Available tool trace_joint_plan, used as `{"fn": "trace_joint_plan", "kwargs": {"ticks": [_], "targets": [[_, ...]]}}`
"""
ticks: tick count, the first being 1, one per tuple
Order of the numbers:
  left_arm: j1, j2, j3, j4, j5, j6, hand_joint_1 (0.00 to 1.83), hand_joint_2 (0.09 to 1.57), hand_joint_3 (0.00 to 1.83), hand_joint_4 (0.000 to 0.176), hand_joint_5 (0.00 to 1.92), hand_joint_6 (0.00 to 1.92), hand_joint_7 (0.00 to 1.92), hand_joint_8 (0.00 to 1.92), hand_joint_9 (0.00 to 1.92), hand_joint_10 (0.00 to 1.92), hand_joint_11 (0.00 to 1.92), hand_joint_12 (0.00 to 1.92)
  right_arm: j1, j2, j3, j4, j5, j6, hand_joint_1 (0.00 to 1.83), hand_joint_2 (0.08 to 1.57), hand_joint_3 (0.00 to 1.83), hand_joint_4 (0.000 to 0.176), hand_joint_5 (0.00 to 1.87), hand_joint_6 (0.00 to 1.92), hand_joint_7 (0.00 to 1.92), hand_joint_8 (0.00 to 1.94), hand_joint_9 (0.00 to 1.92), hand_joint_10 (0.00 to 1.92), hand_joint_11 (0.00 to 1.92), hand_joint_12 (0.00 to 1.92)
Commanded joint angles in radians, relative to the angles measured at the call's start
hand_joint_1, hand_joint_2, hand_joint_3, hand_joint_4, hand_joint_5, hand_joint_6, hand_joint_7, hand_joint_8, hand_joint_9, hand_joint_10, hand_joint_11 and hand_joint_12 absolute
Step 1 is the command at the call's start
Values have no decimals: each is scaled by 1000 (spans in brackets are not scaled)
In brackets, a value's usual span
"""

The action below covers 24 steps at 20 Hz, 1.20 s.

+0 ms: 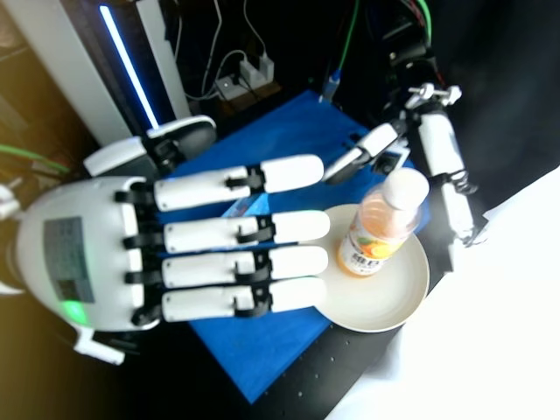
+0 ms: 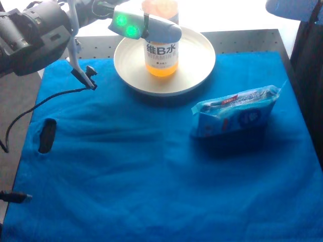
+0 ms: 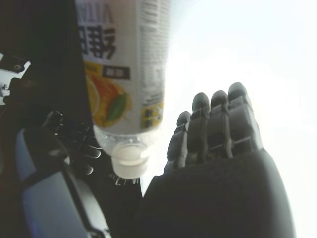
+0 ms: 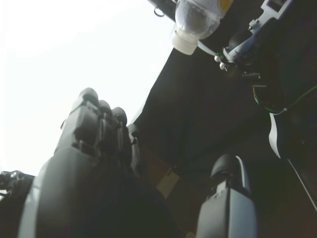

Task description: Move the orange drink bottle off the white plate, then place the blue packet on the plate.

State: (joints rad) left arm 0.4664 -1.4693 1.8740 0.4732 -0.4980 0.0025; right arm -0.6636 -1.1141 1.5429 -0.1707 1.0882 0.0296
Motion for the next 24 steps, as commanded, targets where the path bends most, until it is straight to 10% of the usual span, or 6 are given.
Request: {"fn": "trace_joint_plan", "kwargs": {"ticks": [1,11,12,13,16,24], "targets": [[-5,-4,8,-35,-98,-12,663,616,7,76,28,4,192,2,102,5,10,4,19,-2,-2,47,109,11,570,867,0,74,140,3,188,2,123,2,93,94],[13,-44,45,4,-117,-84,973,1020,0,0,797,13,822,14,826,18,616,755,22,-10,-3,46,115,13,547,865,0,83,160,1,225,2,166,5,0,488],[20,-59,66,5,-133,-116,1044,1083,4,36,961,748,975,12,970,26,687,884,22,-10,-3,46,115,15,543,880,1,87,153,1,215,2,139,4,0,438],[23,-69,78,7,-139,-133,1205,1134,3,0,904,975,980,1065,1154,78,758,1226,22,-10,-3,46,116,16,533,885,1,89,144,0,203,1,125,3,0,423],[26,-78,94,7,-141,-137,1255,1105,0,0,1013,716,1022,1127,1111,841,945,1496,23,-10,-4,41,116,20,543,876,0,82,150,1,222,4,157,8,0,489],[7,1,42,-24,-230,-180,1207,1134,0,0,1031,845,864,1221,856,423,387,1471,24,-10,-5,40,117,20,518,881,0,88,142,0,185,2,90,13,0,412]]}}
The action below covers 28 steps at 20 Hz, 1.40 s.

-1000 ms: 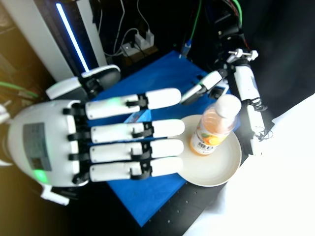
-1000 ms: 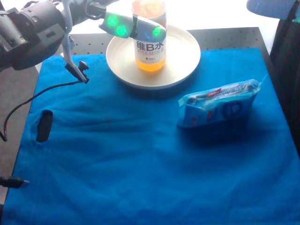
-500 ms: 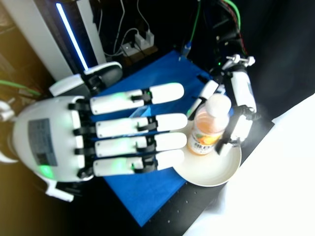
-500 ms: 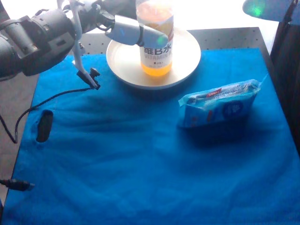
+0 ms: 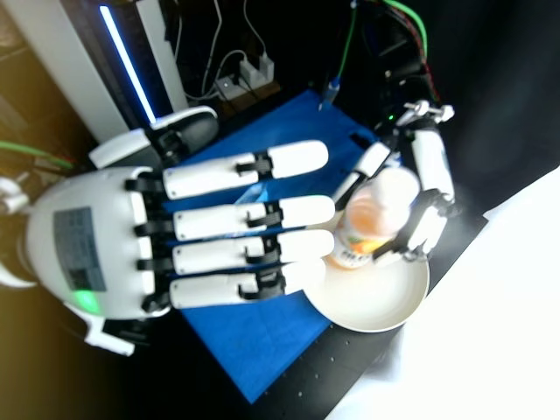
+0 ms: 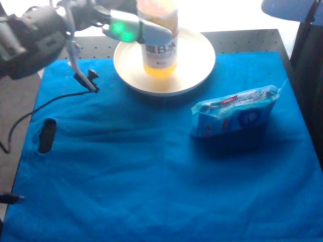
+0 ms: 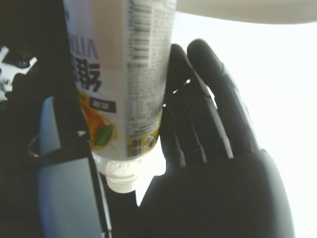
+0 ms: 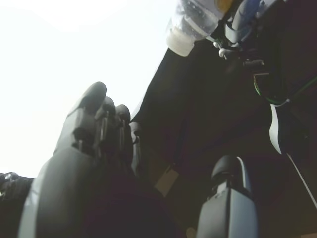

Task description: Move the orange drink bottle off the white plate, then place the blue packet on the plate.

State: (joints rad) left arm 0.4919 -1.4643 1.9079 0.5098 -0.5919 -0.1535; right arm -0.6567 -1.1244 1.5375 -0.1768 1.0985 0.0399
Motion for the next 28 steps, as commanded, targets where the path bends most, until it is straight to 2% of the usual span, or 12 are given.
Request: {"fn": "trace_joint_plan", "kwargs": {"ticks": [1,4,8,12,13,14,15,19,20,22,25,28], "targets": [[-23,17,-13,-53,-147,-24,1178,1154,0,0,998,954,819,1095,786,284,307,1321,17,-2,1,46,107,9,505,877,0,101,150,3,181,2,73,4,0,242],[-30,81,-78,-28,-191,-35,1184,1183,0,0,923,1124,772,1255,856,236,337,1306,17,-2,1,46,107,9,543,896,3,105,155,0,183,0,102,1,0,431],[-40,162,-165,22,-246,-47,1186,1165,0,35,902,1129,864,1147,1023,170,622,1070,17,-2,0,46,107,9,535,849,0,108,154,1,143,1,71,3,0,360],[-47,234,-252,69,-294,-47,1193,1151,0,23,910,1027,913,1160,1134,134,568,1231,16,-3,0,46,107,9,542,864,2,85,150,0,197,4,117,4,0,444],[-46,257,-278,73,-307,-44,1079,1150,0,20,908,1078,796,672,961,72,373,1372,16,-3,-2,45,107,9,553,868,1,87,153,0,200,2,118,3,0,402],[-38,276,-298,73,-324,-42,1178,1138,0,32,934,1029,914,993,1000,82,425,1298,16,-2,-3,45,107,9,546,872,1,86,152,0,200,1,122,2,0,417],[-29,290,-317,66,-340,-37,1333,1120,0,0,897,1090,1028,874,897,954,461,1096,16,-2,-5,45,107,9,556,866,0,100,161,1,194,1,131,3,0,479],[5,340,-392,61,-405,-17,1356,1161,2,0,794,1313,908,1003,832,1248,509,971,13,-6,-8,46,117,9,587,890,1,88,149,0,223,2,158,3,0,604],[20,358,-413,62,-412,-8,1216,1182,0,0,801,1300,883,1094,818,651,475,997,12,-7,-8,46,120,9,584,884,0,90,151,0,223,2,167,3,0,684],[49,383,-441,62,-418,2,1195,1172,0,0,792,1251,949,1060,1016,181,509,911,11,-8,-10,46,124,9,589,899,5,94,144,0,198,0,141,0,0,704],[81,393,-456,61,-394,24,1202,1145,0,19,934,991,913,1161,1020,70,460,1025,7,-6,-15,46,132,9,585,898,0,85,128,3,167,2,130,1,0,644],[112,386,-456,50,-377,39,1203,1146,0,9,967,943,871,1222,951,30,269,1269,7,-7,-18,46,139,9,611,903,0,85,142,4,160,0,126,0,0,616]]}}
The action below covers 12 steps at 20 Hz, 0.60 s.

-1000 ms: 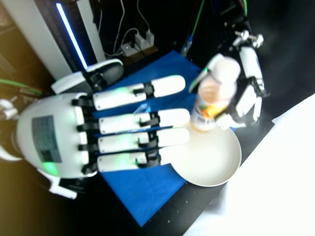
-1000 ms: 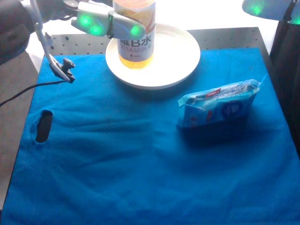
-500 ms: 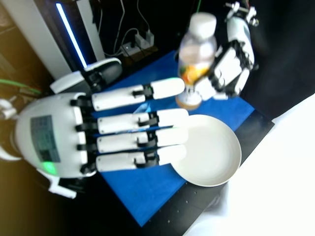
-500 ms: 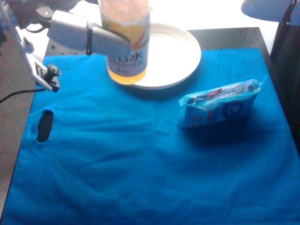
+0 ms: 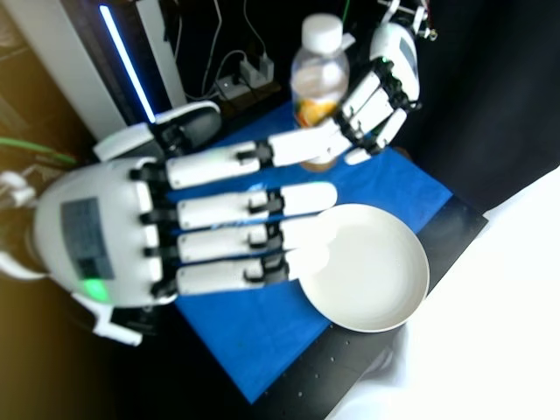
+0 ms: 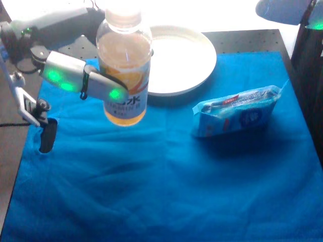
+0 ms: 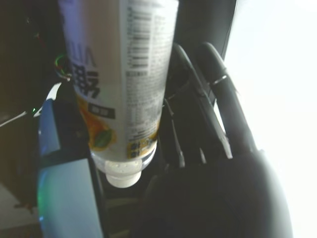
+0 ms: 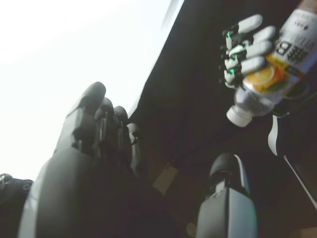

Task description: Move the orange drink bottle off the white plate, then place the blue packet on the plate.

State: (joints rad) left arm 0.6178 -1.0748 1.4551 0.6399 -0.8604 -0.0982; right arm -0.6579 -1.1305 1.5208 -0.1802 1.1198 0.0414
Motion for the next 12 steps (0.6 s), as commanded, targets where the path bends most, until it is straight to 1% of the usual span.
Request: {"fn": "trace_joint_plan", "kwargs": {"ticks": [1,2,3,4,5,6,7,9,10,12], "targets": [[-6,-6,-4,-84,-110,-16,1202,1158,1,0,981,926,813,1302,938,25,251,1341,8,-1,-2,50,118,8,630,895,0,82,151,4,176,3,135,2,0,635],[12,-9,-5,-101,-123,-16,1202,1164,0,0,972,913,806,1343,946,33,247,1385,7,-1,-3,50,118,8,632,888,0,76,151,3,187,7,143,5,0,637],[26,-10,-7,-112,-127,-16,1208,1162,0,0,971,889,819,1349,980,58,314,1394,6,-2,-3,49,118,8,624,891,0,69,148,1,190,7,144,5,0,636],[40,-9,-9,-119,-131,-16,1207,1163,1,0,946,922,835,1333,993,75,331,1373,3,-3,-3,49,118,8,616,892,0,65,143,0,184,3,141,2,0,619],[53,-8,-14,-122,-128,-10,1196,1172,4,0,873,1048,864,1279,1002,88,352,1306,1,-4,-4,50,118,8,606,892,0,67,129,1,166,2,127,2,0,661],[69,-5,-21,-131,-124,3,1180,1191,3,4,828,1133,837,1302,967,81,303,1289,0,-4,-4,50,118,8,591,878,0,69,119,1,157,2,115,2,0,699],[86,-4,-27,-144,-129,11,1184,1197,0,0,804,1146,846,1316,963,89,299,1252,0,-4,-5,50,118,8,590,878,0,70,124,2,167,3,129,6,0,758],[109,-4,-30,-161,-134,16,1194,1198,0,0,796,1127,856,1334,961,120,317,1271,0,-4,-5,50,118,8,583,895,1,62,122,0,172,1,129,2,0,698],[117,-5,-31,-164,-131,19,1194,1195,0,0,802,1118,856,1331,946,134,320,1251,0,-4,-5,50,118,8,582,889,0,60,123,1,177,3,130,2,0,686],[127,-6,-33,-168,-130,22,1213,1180,0,0,817,1064,899,1294,988,201,423,1218,0,-4,-6,50,118,8,581,892,0,53,128,2,179,3,149,9,0,678]]}}
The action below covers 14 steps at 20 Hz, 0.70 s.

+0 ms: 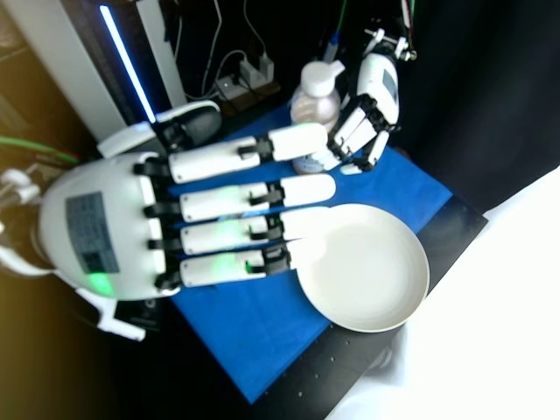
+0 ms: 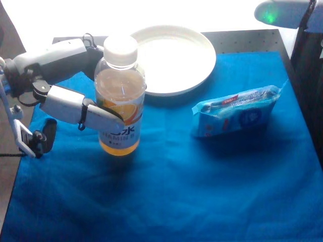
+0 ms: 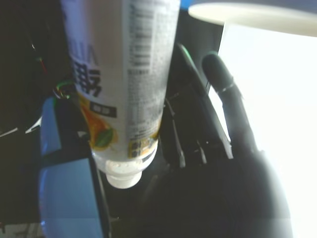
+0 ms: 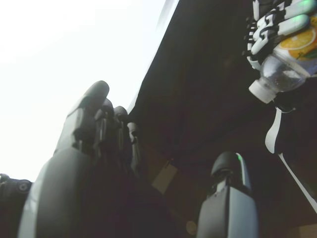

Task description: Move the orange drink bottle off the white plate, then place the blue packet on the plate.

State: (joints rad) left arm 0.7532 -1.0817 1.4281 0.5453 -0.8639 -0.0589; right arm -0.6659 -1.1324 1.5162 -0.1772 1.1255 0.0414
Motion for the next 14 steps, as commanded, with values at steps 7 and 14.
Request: {"fn": "trace_joint_plan", "kwargs": {"ticks": [7,14], "targets": [[0,-1,-6,-69,-112,-12,1215,1178,3,0,807,1067,911,1282,779,644,389,1105,8,-2,-3,47,113,8,609,884,0,71,140,2,186,0,150,0,0,725],[-1,18,-22,-64,-94,11,895,903,2,0,469,0,500,0,468,0,145,750,8,-4,-3,46,114,8,608,897,0,68,141,3,171,4,148,0,0,703]]}}
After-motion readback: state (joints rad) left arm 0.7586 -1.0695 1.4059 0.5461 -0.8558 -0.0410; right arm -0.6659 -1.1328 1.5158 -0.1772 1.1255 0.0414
